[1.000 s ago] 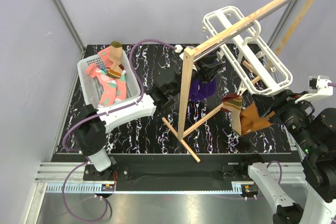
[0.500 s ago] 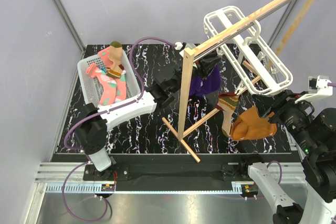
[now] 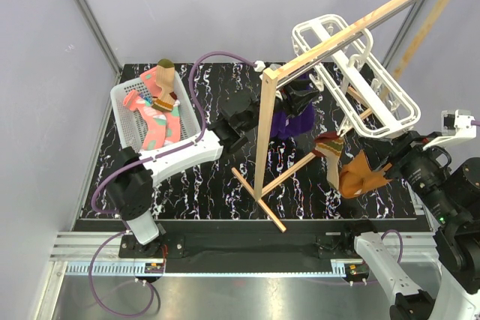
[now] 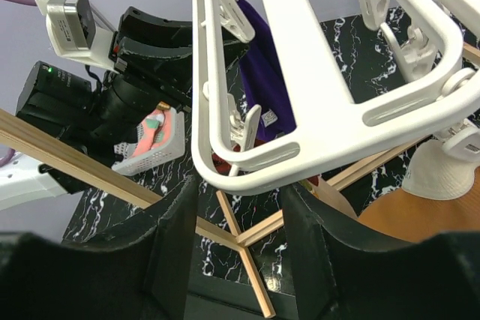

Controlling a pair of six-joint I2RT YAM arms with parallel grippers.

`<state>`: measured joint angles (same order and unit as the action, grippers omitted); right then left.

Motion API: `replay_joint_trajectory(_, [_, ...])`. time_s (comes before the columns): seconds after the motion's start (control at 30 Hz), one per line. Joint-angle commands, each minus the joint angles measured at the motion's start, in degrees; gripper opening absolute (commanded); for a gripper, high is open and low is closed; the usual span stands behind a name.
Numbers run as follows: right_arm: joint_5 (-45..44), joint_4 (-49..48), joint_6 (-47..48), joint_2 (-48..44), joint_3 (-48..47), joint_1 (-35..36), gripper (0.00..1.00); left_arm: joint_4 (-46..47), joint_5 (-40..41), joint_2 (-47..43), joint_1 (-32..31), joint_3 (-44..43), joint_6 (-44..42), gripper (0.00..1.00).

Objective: Clip the socks to the hanger
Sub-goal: Open the clamp at the hanger.

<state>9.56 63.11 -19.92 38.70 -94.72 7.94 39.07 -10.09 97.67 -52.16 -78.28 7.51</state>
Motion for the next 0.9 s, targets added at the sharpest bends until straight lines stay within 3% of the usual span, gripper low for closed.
replay_joint_trajectory(0.0, [1.16,0.26,-0.21,0.59,-1.70,0.32,0.54,4.17,0.24,-2.48,0.13,0.50,-1.35,0.48])
replay_joint_trajectory(0.43, [1.16,0.08,-0.03,0.59,-1.09,0.32,0.54,1.36,-6.96,0.42,0.13,-4.95,-6.10,0.50])
replay_joint_trajectory(0.67, [1.42,0.17,-0.12,0.50,-1.08,0.32,0.53,0.75,-7.14,2.08,0.13,-6.71,-6.01,0.36])
replay_joint_trajectory(0.87, [1.60,0.43,-0.20,0.33,-1.35,0.32,0.53,0.22,-7.23,3.40,0.13,-8.38,-5.22,0.32])
